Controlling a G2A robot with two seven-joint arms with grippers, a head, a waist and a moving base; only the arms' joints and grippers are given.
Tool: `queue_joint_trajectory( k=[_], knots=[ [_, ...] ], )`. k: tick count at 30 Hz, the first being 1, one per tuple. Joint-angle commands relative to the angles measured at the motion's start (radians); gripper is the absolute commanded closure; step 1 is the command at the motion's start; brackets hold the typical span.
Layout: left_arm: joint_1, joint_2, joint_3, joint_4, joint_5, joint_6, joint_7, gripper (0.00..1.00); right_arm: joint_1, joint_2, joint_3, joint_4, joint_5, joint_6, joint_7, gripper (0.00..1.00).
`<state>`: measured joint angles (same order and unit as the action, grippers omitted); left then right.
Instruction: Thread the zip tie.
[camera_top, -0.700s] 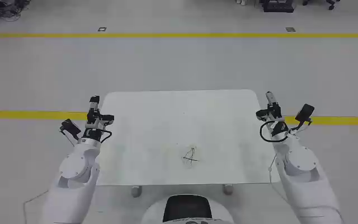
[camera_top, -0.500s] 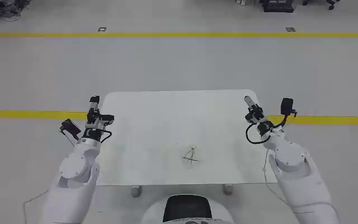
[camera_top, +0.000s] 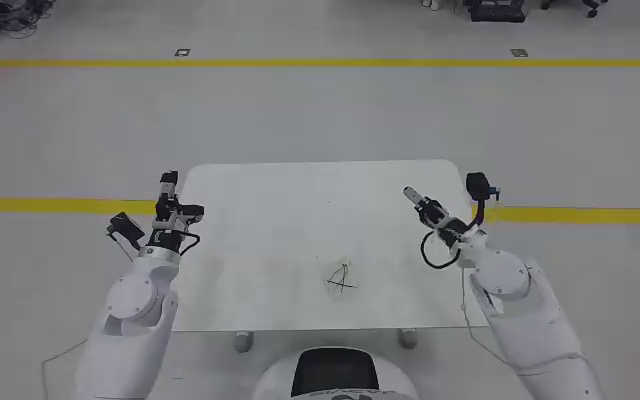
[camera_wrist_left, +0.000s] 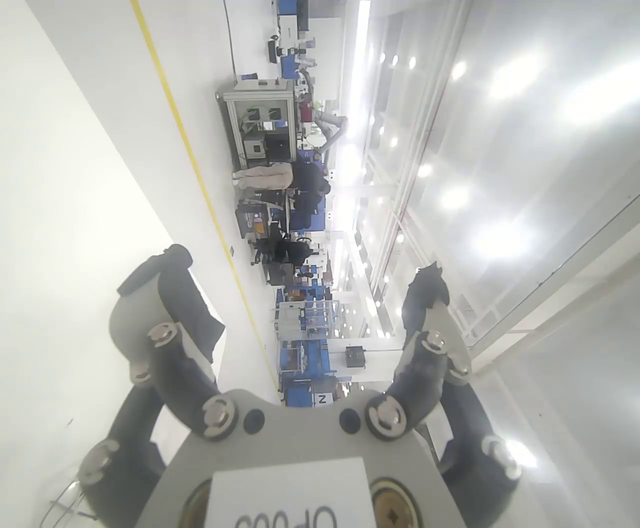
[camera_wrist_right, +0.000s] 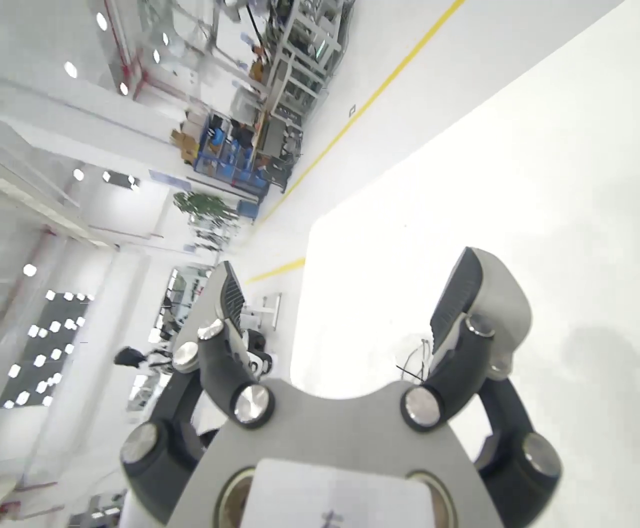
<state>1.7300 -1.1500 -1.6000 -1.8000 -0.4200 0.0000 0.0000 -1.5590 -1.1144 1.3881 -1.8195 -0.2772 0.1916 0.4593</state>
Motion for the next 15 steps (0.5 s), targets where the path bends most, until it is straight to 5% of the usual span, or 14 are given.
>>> queue_joint_trajectory(
  k=[1,9,15],
  knots=[
    [0.000,0.000,0.000,0.000,0.000,0.000,0.000,0.00,0.043,0.002,-0.031,0.002,-0.096,0.025,0.076,0.00],
    [0.000,0.000,0.000,0.000,0.000,0.000,0.000,0.00,0.241,-0.008,-0.252,0.102,-0.347,0.101,0.345,0.00],
    [0.000,0.000,0.000,0.000,0.000,0.000,0.000,0.00,0.272,-0.014,-0.299,0.139,-0.365,0.083,0.397,0.00]
  ],
)
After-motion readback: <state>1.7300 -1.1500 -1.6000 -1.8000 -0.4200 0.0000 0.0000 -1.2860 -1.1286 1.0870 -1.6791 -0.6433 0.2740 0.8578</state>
